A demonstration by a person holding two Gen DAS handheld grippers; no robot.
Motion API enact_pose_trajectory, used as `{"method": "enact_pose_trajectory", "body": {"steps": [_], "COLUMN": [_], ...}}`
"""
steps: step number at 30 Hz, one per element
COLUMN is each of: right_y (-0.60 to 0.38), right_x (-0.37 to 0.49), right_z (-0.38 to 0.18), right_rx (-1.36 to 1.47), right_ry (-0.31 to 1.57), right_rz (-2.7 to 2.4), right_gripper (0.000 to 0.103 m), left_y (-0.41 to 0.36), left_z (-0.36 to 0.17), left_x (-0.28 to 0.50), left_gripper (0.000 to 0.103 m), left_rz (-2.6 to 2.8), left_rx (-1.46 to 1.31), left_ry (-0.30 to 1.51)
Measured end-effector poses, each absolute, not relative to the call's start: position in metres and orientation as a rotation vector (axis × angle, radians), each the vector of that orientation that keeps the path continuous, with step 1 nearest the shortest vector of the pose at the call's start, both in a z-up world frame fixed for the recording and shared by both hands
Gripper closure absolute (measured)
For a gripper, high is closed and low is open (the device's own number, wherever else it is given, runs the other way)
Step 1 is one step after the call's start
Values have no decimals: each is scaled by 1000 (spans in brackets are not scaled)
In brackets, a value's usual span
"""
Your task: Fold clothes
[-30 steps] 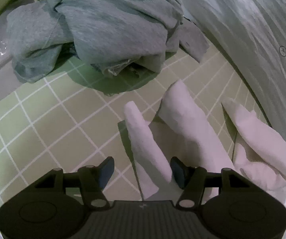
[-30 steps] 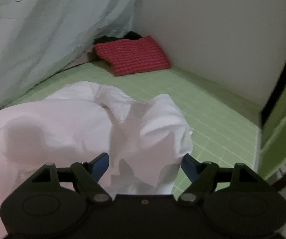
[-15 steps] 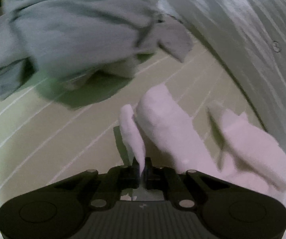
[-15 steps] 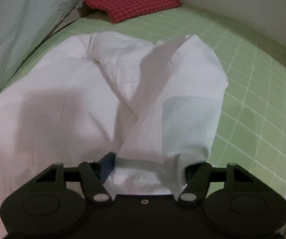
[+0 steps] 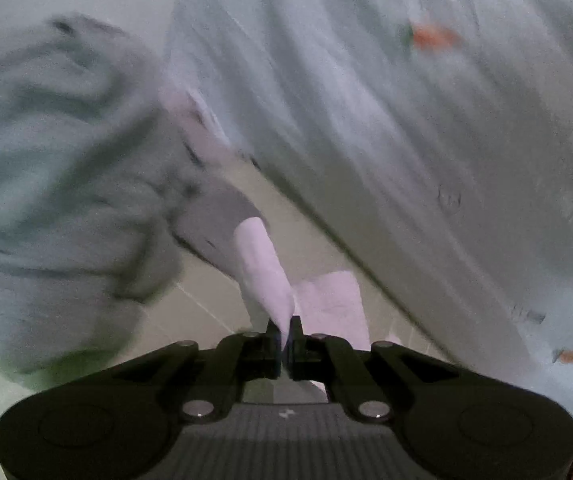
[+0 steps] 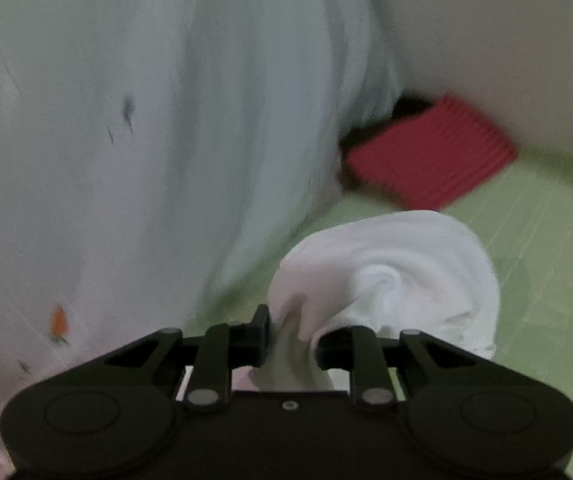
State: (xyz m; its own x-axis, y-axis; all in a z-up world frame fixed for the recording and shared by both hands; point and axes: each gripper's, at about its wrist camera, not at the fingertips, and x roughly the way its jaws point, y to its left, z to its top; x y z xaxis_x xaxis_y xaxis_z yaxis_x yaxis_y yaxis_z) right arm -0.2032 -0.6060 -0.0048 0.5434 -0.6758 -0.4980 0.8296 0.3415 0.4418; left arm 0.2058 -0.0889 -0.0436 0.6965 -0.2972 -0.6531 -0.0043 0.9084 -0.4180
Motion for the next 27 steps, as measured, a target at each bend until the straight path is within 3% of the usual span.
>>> {"method": "enact_pose_trajectory", "body": {"steps": [2, 3, 5, 7, 9, 12, 16, 17, 19, 20, 21, 27], "right_y": [-587, -582, -570, -558, -546, -543, -541, -544, -550, -552, -554, -542], "right_x": [-239, -256, -276, -290, -303, -307, -312, -312, -314, -313, -313, -360], "right_z": [-6, -20, -53, -89, -106, -104, -103, -103, -104, -101, -99, -52], "right_rx": [720, 730, 731, 755, 825, 862, 871, 882, 904, 903, 900, 832], "right_ry": [195, 217, 370, 573, 603, 566, 558, 554, 546, 529, 512, 272], "right_rz": [-1009, -1010, -1077, -1113, -1111, -1142, -1180, -1185, -1194, -1165, -1137, -1042], "right_gripper": [79, 72, 56, 53, 49, 27, 27, 29, 57, 79, 92, 96], "left_y": [-67, -56, -37, -18, 1, 17, 15, 15, 20, 22, 23, 34], "left_z": [-50, -53, -63, -90, -109, -117, -119, -119, -116, -114, -111, -78], "left_x": [173, 156, 126, 104, 84, 66, 67, 66, 63, 62, 61, 20], "left_gripper": [100, 100, 100, 100, 100, 99, 98, 99, 100, 101, 101, 100], "left_rz": [-138, -123, -86, -26, 41, 70, 61, 59, 54, 50, 45, 52], "left_rx": [-375, -358, -325, -346, -391, -452, -476, -470, -458, -459, -464, -472], "left_ry": [798, 803, 828, 914, 970, 988, 989, 987, 977, 966, 951, 796]}}
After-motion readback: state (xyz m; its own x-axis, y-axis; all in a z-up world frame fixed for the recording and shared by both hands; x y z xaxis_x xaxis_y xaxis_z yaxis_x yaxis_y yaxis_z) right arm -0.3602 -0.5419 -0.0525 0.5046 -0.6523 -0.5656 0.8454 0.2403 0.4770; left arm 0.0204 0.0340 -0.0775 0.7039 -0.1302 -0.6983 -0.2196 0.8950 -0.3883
